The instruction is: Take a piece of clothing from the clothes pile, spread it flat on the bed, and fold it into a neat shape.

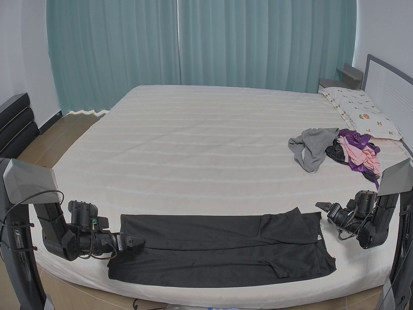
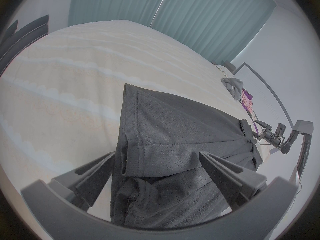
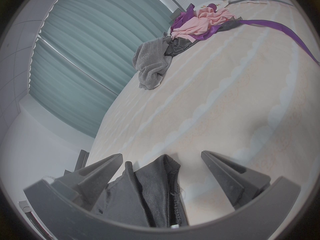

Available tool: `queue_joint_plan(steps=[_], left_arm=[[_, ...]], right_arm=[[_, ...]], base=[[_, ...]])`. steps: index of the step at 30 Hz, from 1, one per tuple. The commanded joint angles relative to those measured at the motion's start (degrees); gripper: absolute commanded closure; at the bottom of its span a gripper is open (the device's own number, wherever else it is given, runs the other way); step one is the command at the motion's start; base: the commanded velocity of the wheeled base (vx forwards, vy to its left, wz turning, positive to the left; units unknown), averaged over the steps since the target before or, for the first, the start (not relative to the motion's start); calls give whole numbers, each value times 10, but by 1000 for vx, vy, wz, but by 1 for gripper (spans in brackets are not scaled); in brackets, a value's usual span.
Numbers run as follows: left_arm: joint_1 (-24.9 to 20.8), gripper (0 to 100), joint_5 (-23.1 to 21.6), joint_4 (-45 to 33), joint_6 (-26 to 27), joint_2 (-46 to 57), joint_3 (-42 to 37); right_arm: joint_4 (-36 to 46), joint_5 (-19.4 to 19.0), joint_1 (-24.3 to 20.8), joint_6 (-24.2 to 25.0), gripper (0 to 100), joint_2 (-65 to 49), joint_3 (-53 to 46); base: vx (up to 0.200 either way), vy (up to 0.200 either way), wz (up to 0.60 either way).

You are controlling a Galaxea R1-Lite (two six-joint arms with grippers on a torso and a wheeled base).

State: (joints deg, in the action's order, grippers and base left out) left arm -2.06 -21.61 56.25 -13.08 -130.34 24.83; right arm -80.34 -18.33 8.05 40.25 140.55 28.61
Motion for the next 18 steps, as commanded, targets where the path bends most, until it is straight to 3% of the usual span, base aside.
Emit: queue_joint_plan(steps=[1,2,3,18], left_arm=[[-4,0,2,0,-1,-11,2],[-4,0,2,0,-1,-12,3],[-4,100,2,0,-1,-12,3],[1,100,3,0,-1,-6,0]], right_arm=[[0,0,0,0,0,1,0],[0,0,0,0,0,1,0],[0,0,0,0,0,1,0],[0,0,0,0,0,0,0]], base=[[0,0,0],[0,0,0],[0,0,0],[0,0,0]])
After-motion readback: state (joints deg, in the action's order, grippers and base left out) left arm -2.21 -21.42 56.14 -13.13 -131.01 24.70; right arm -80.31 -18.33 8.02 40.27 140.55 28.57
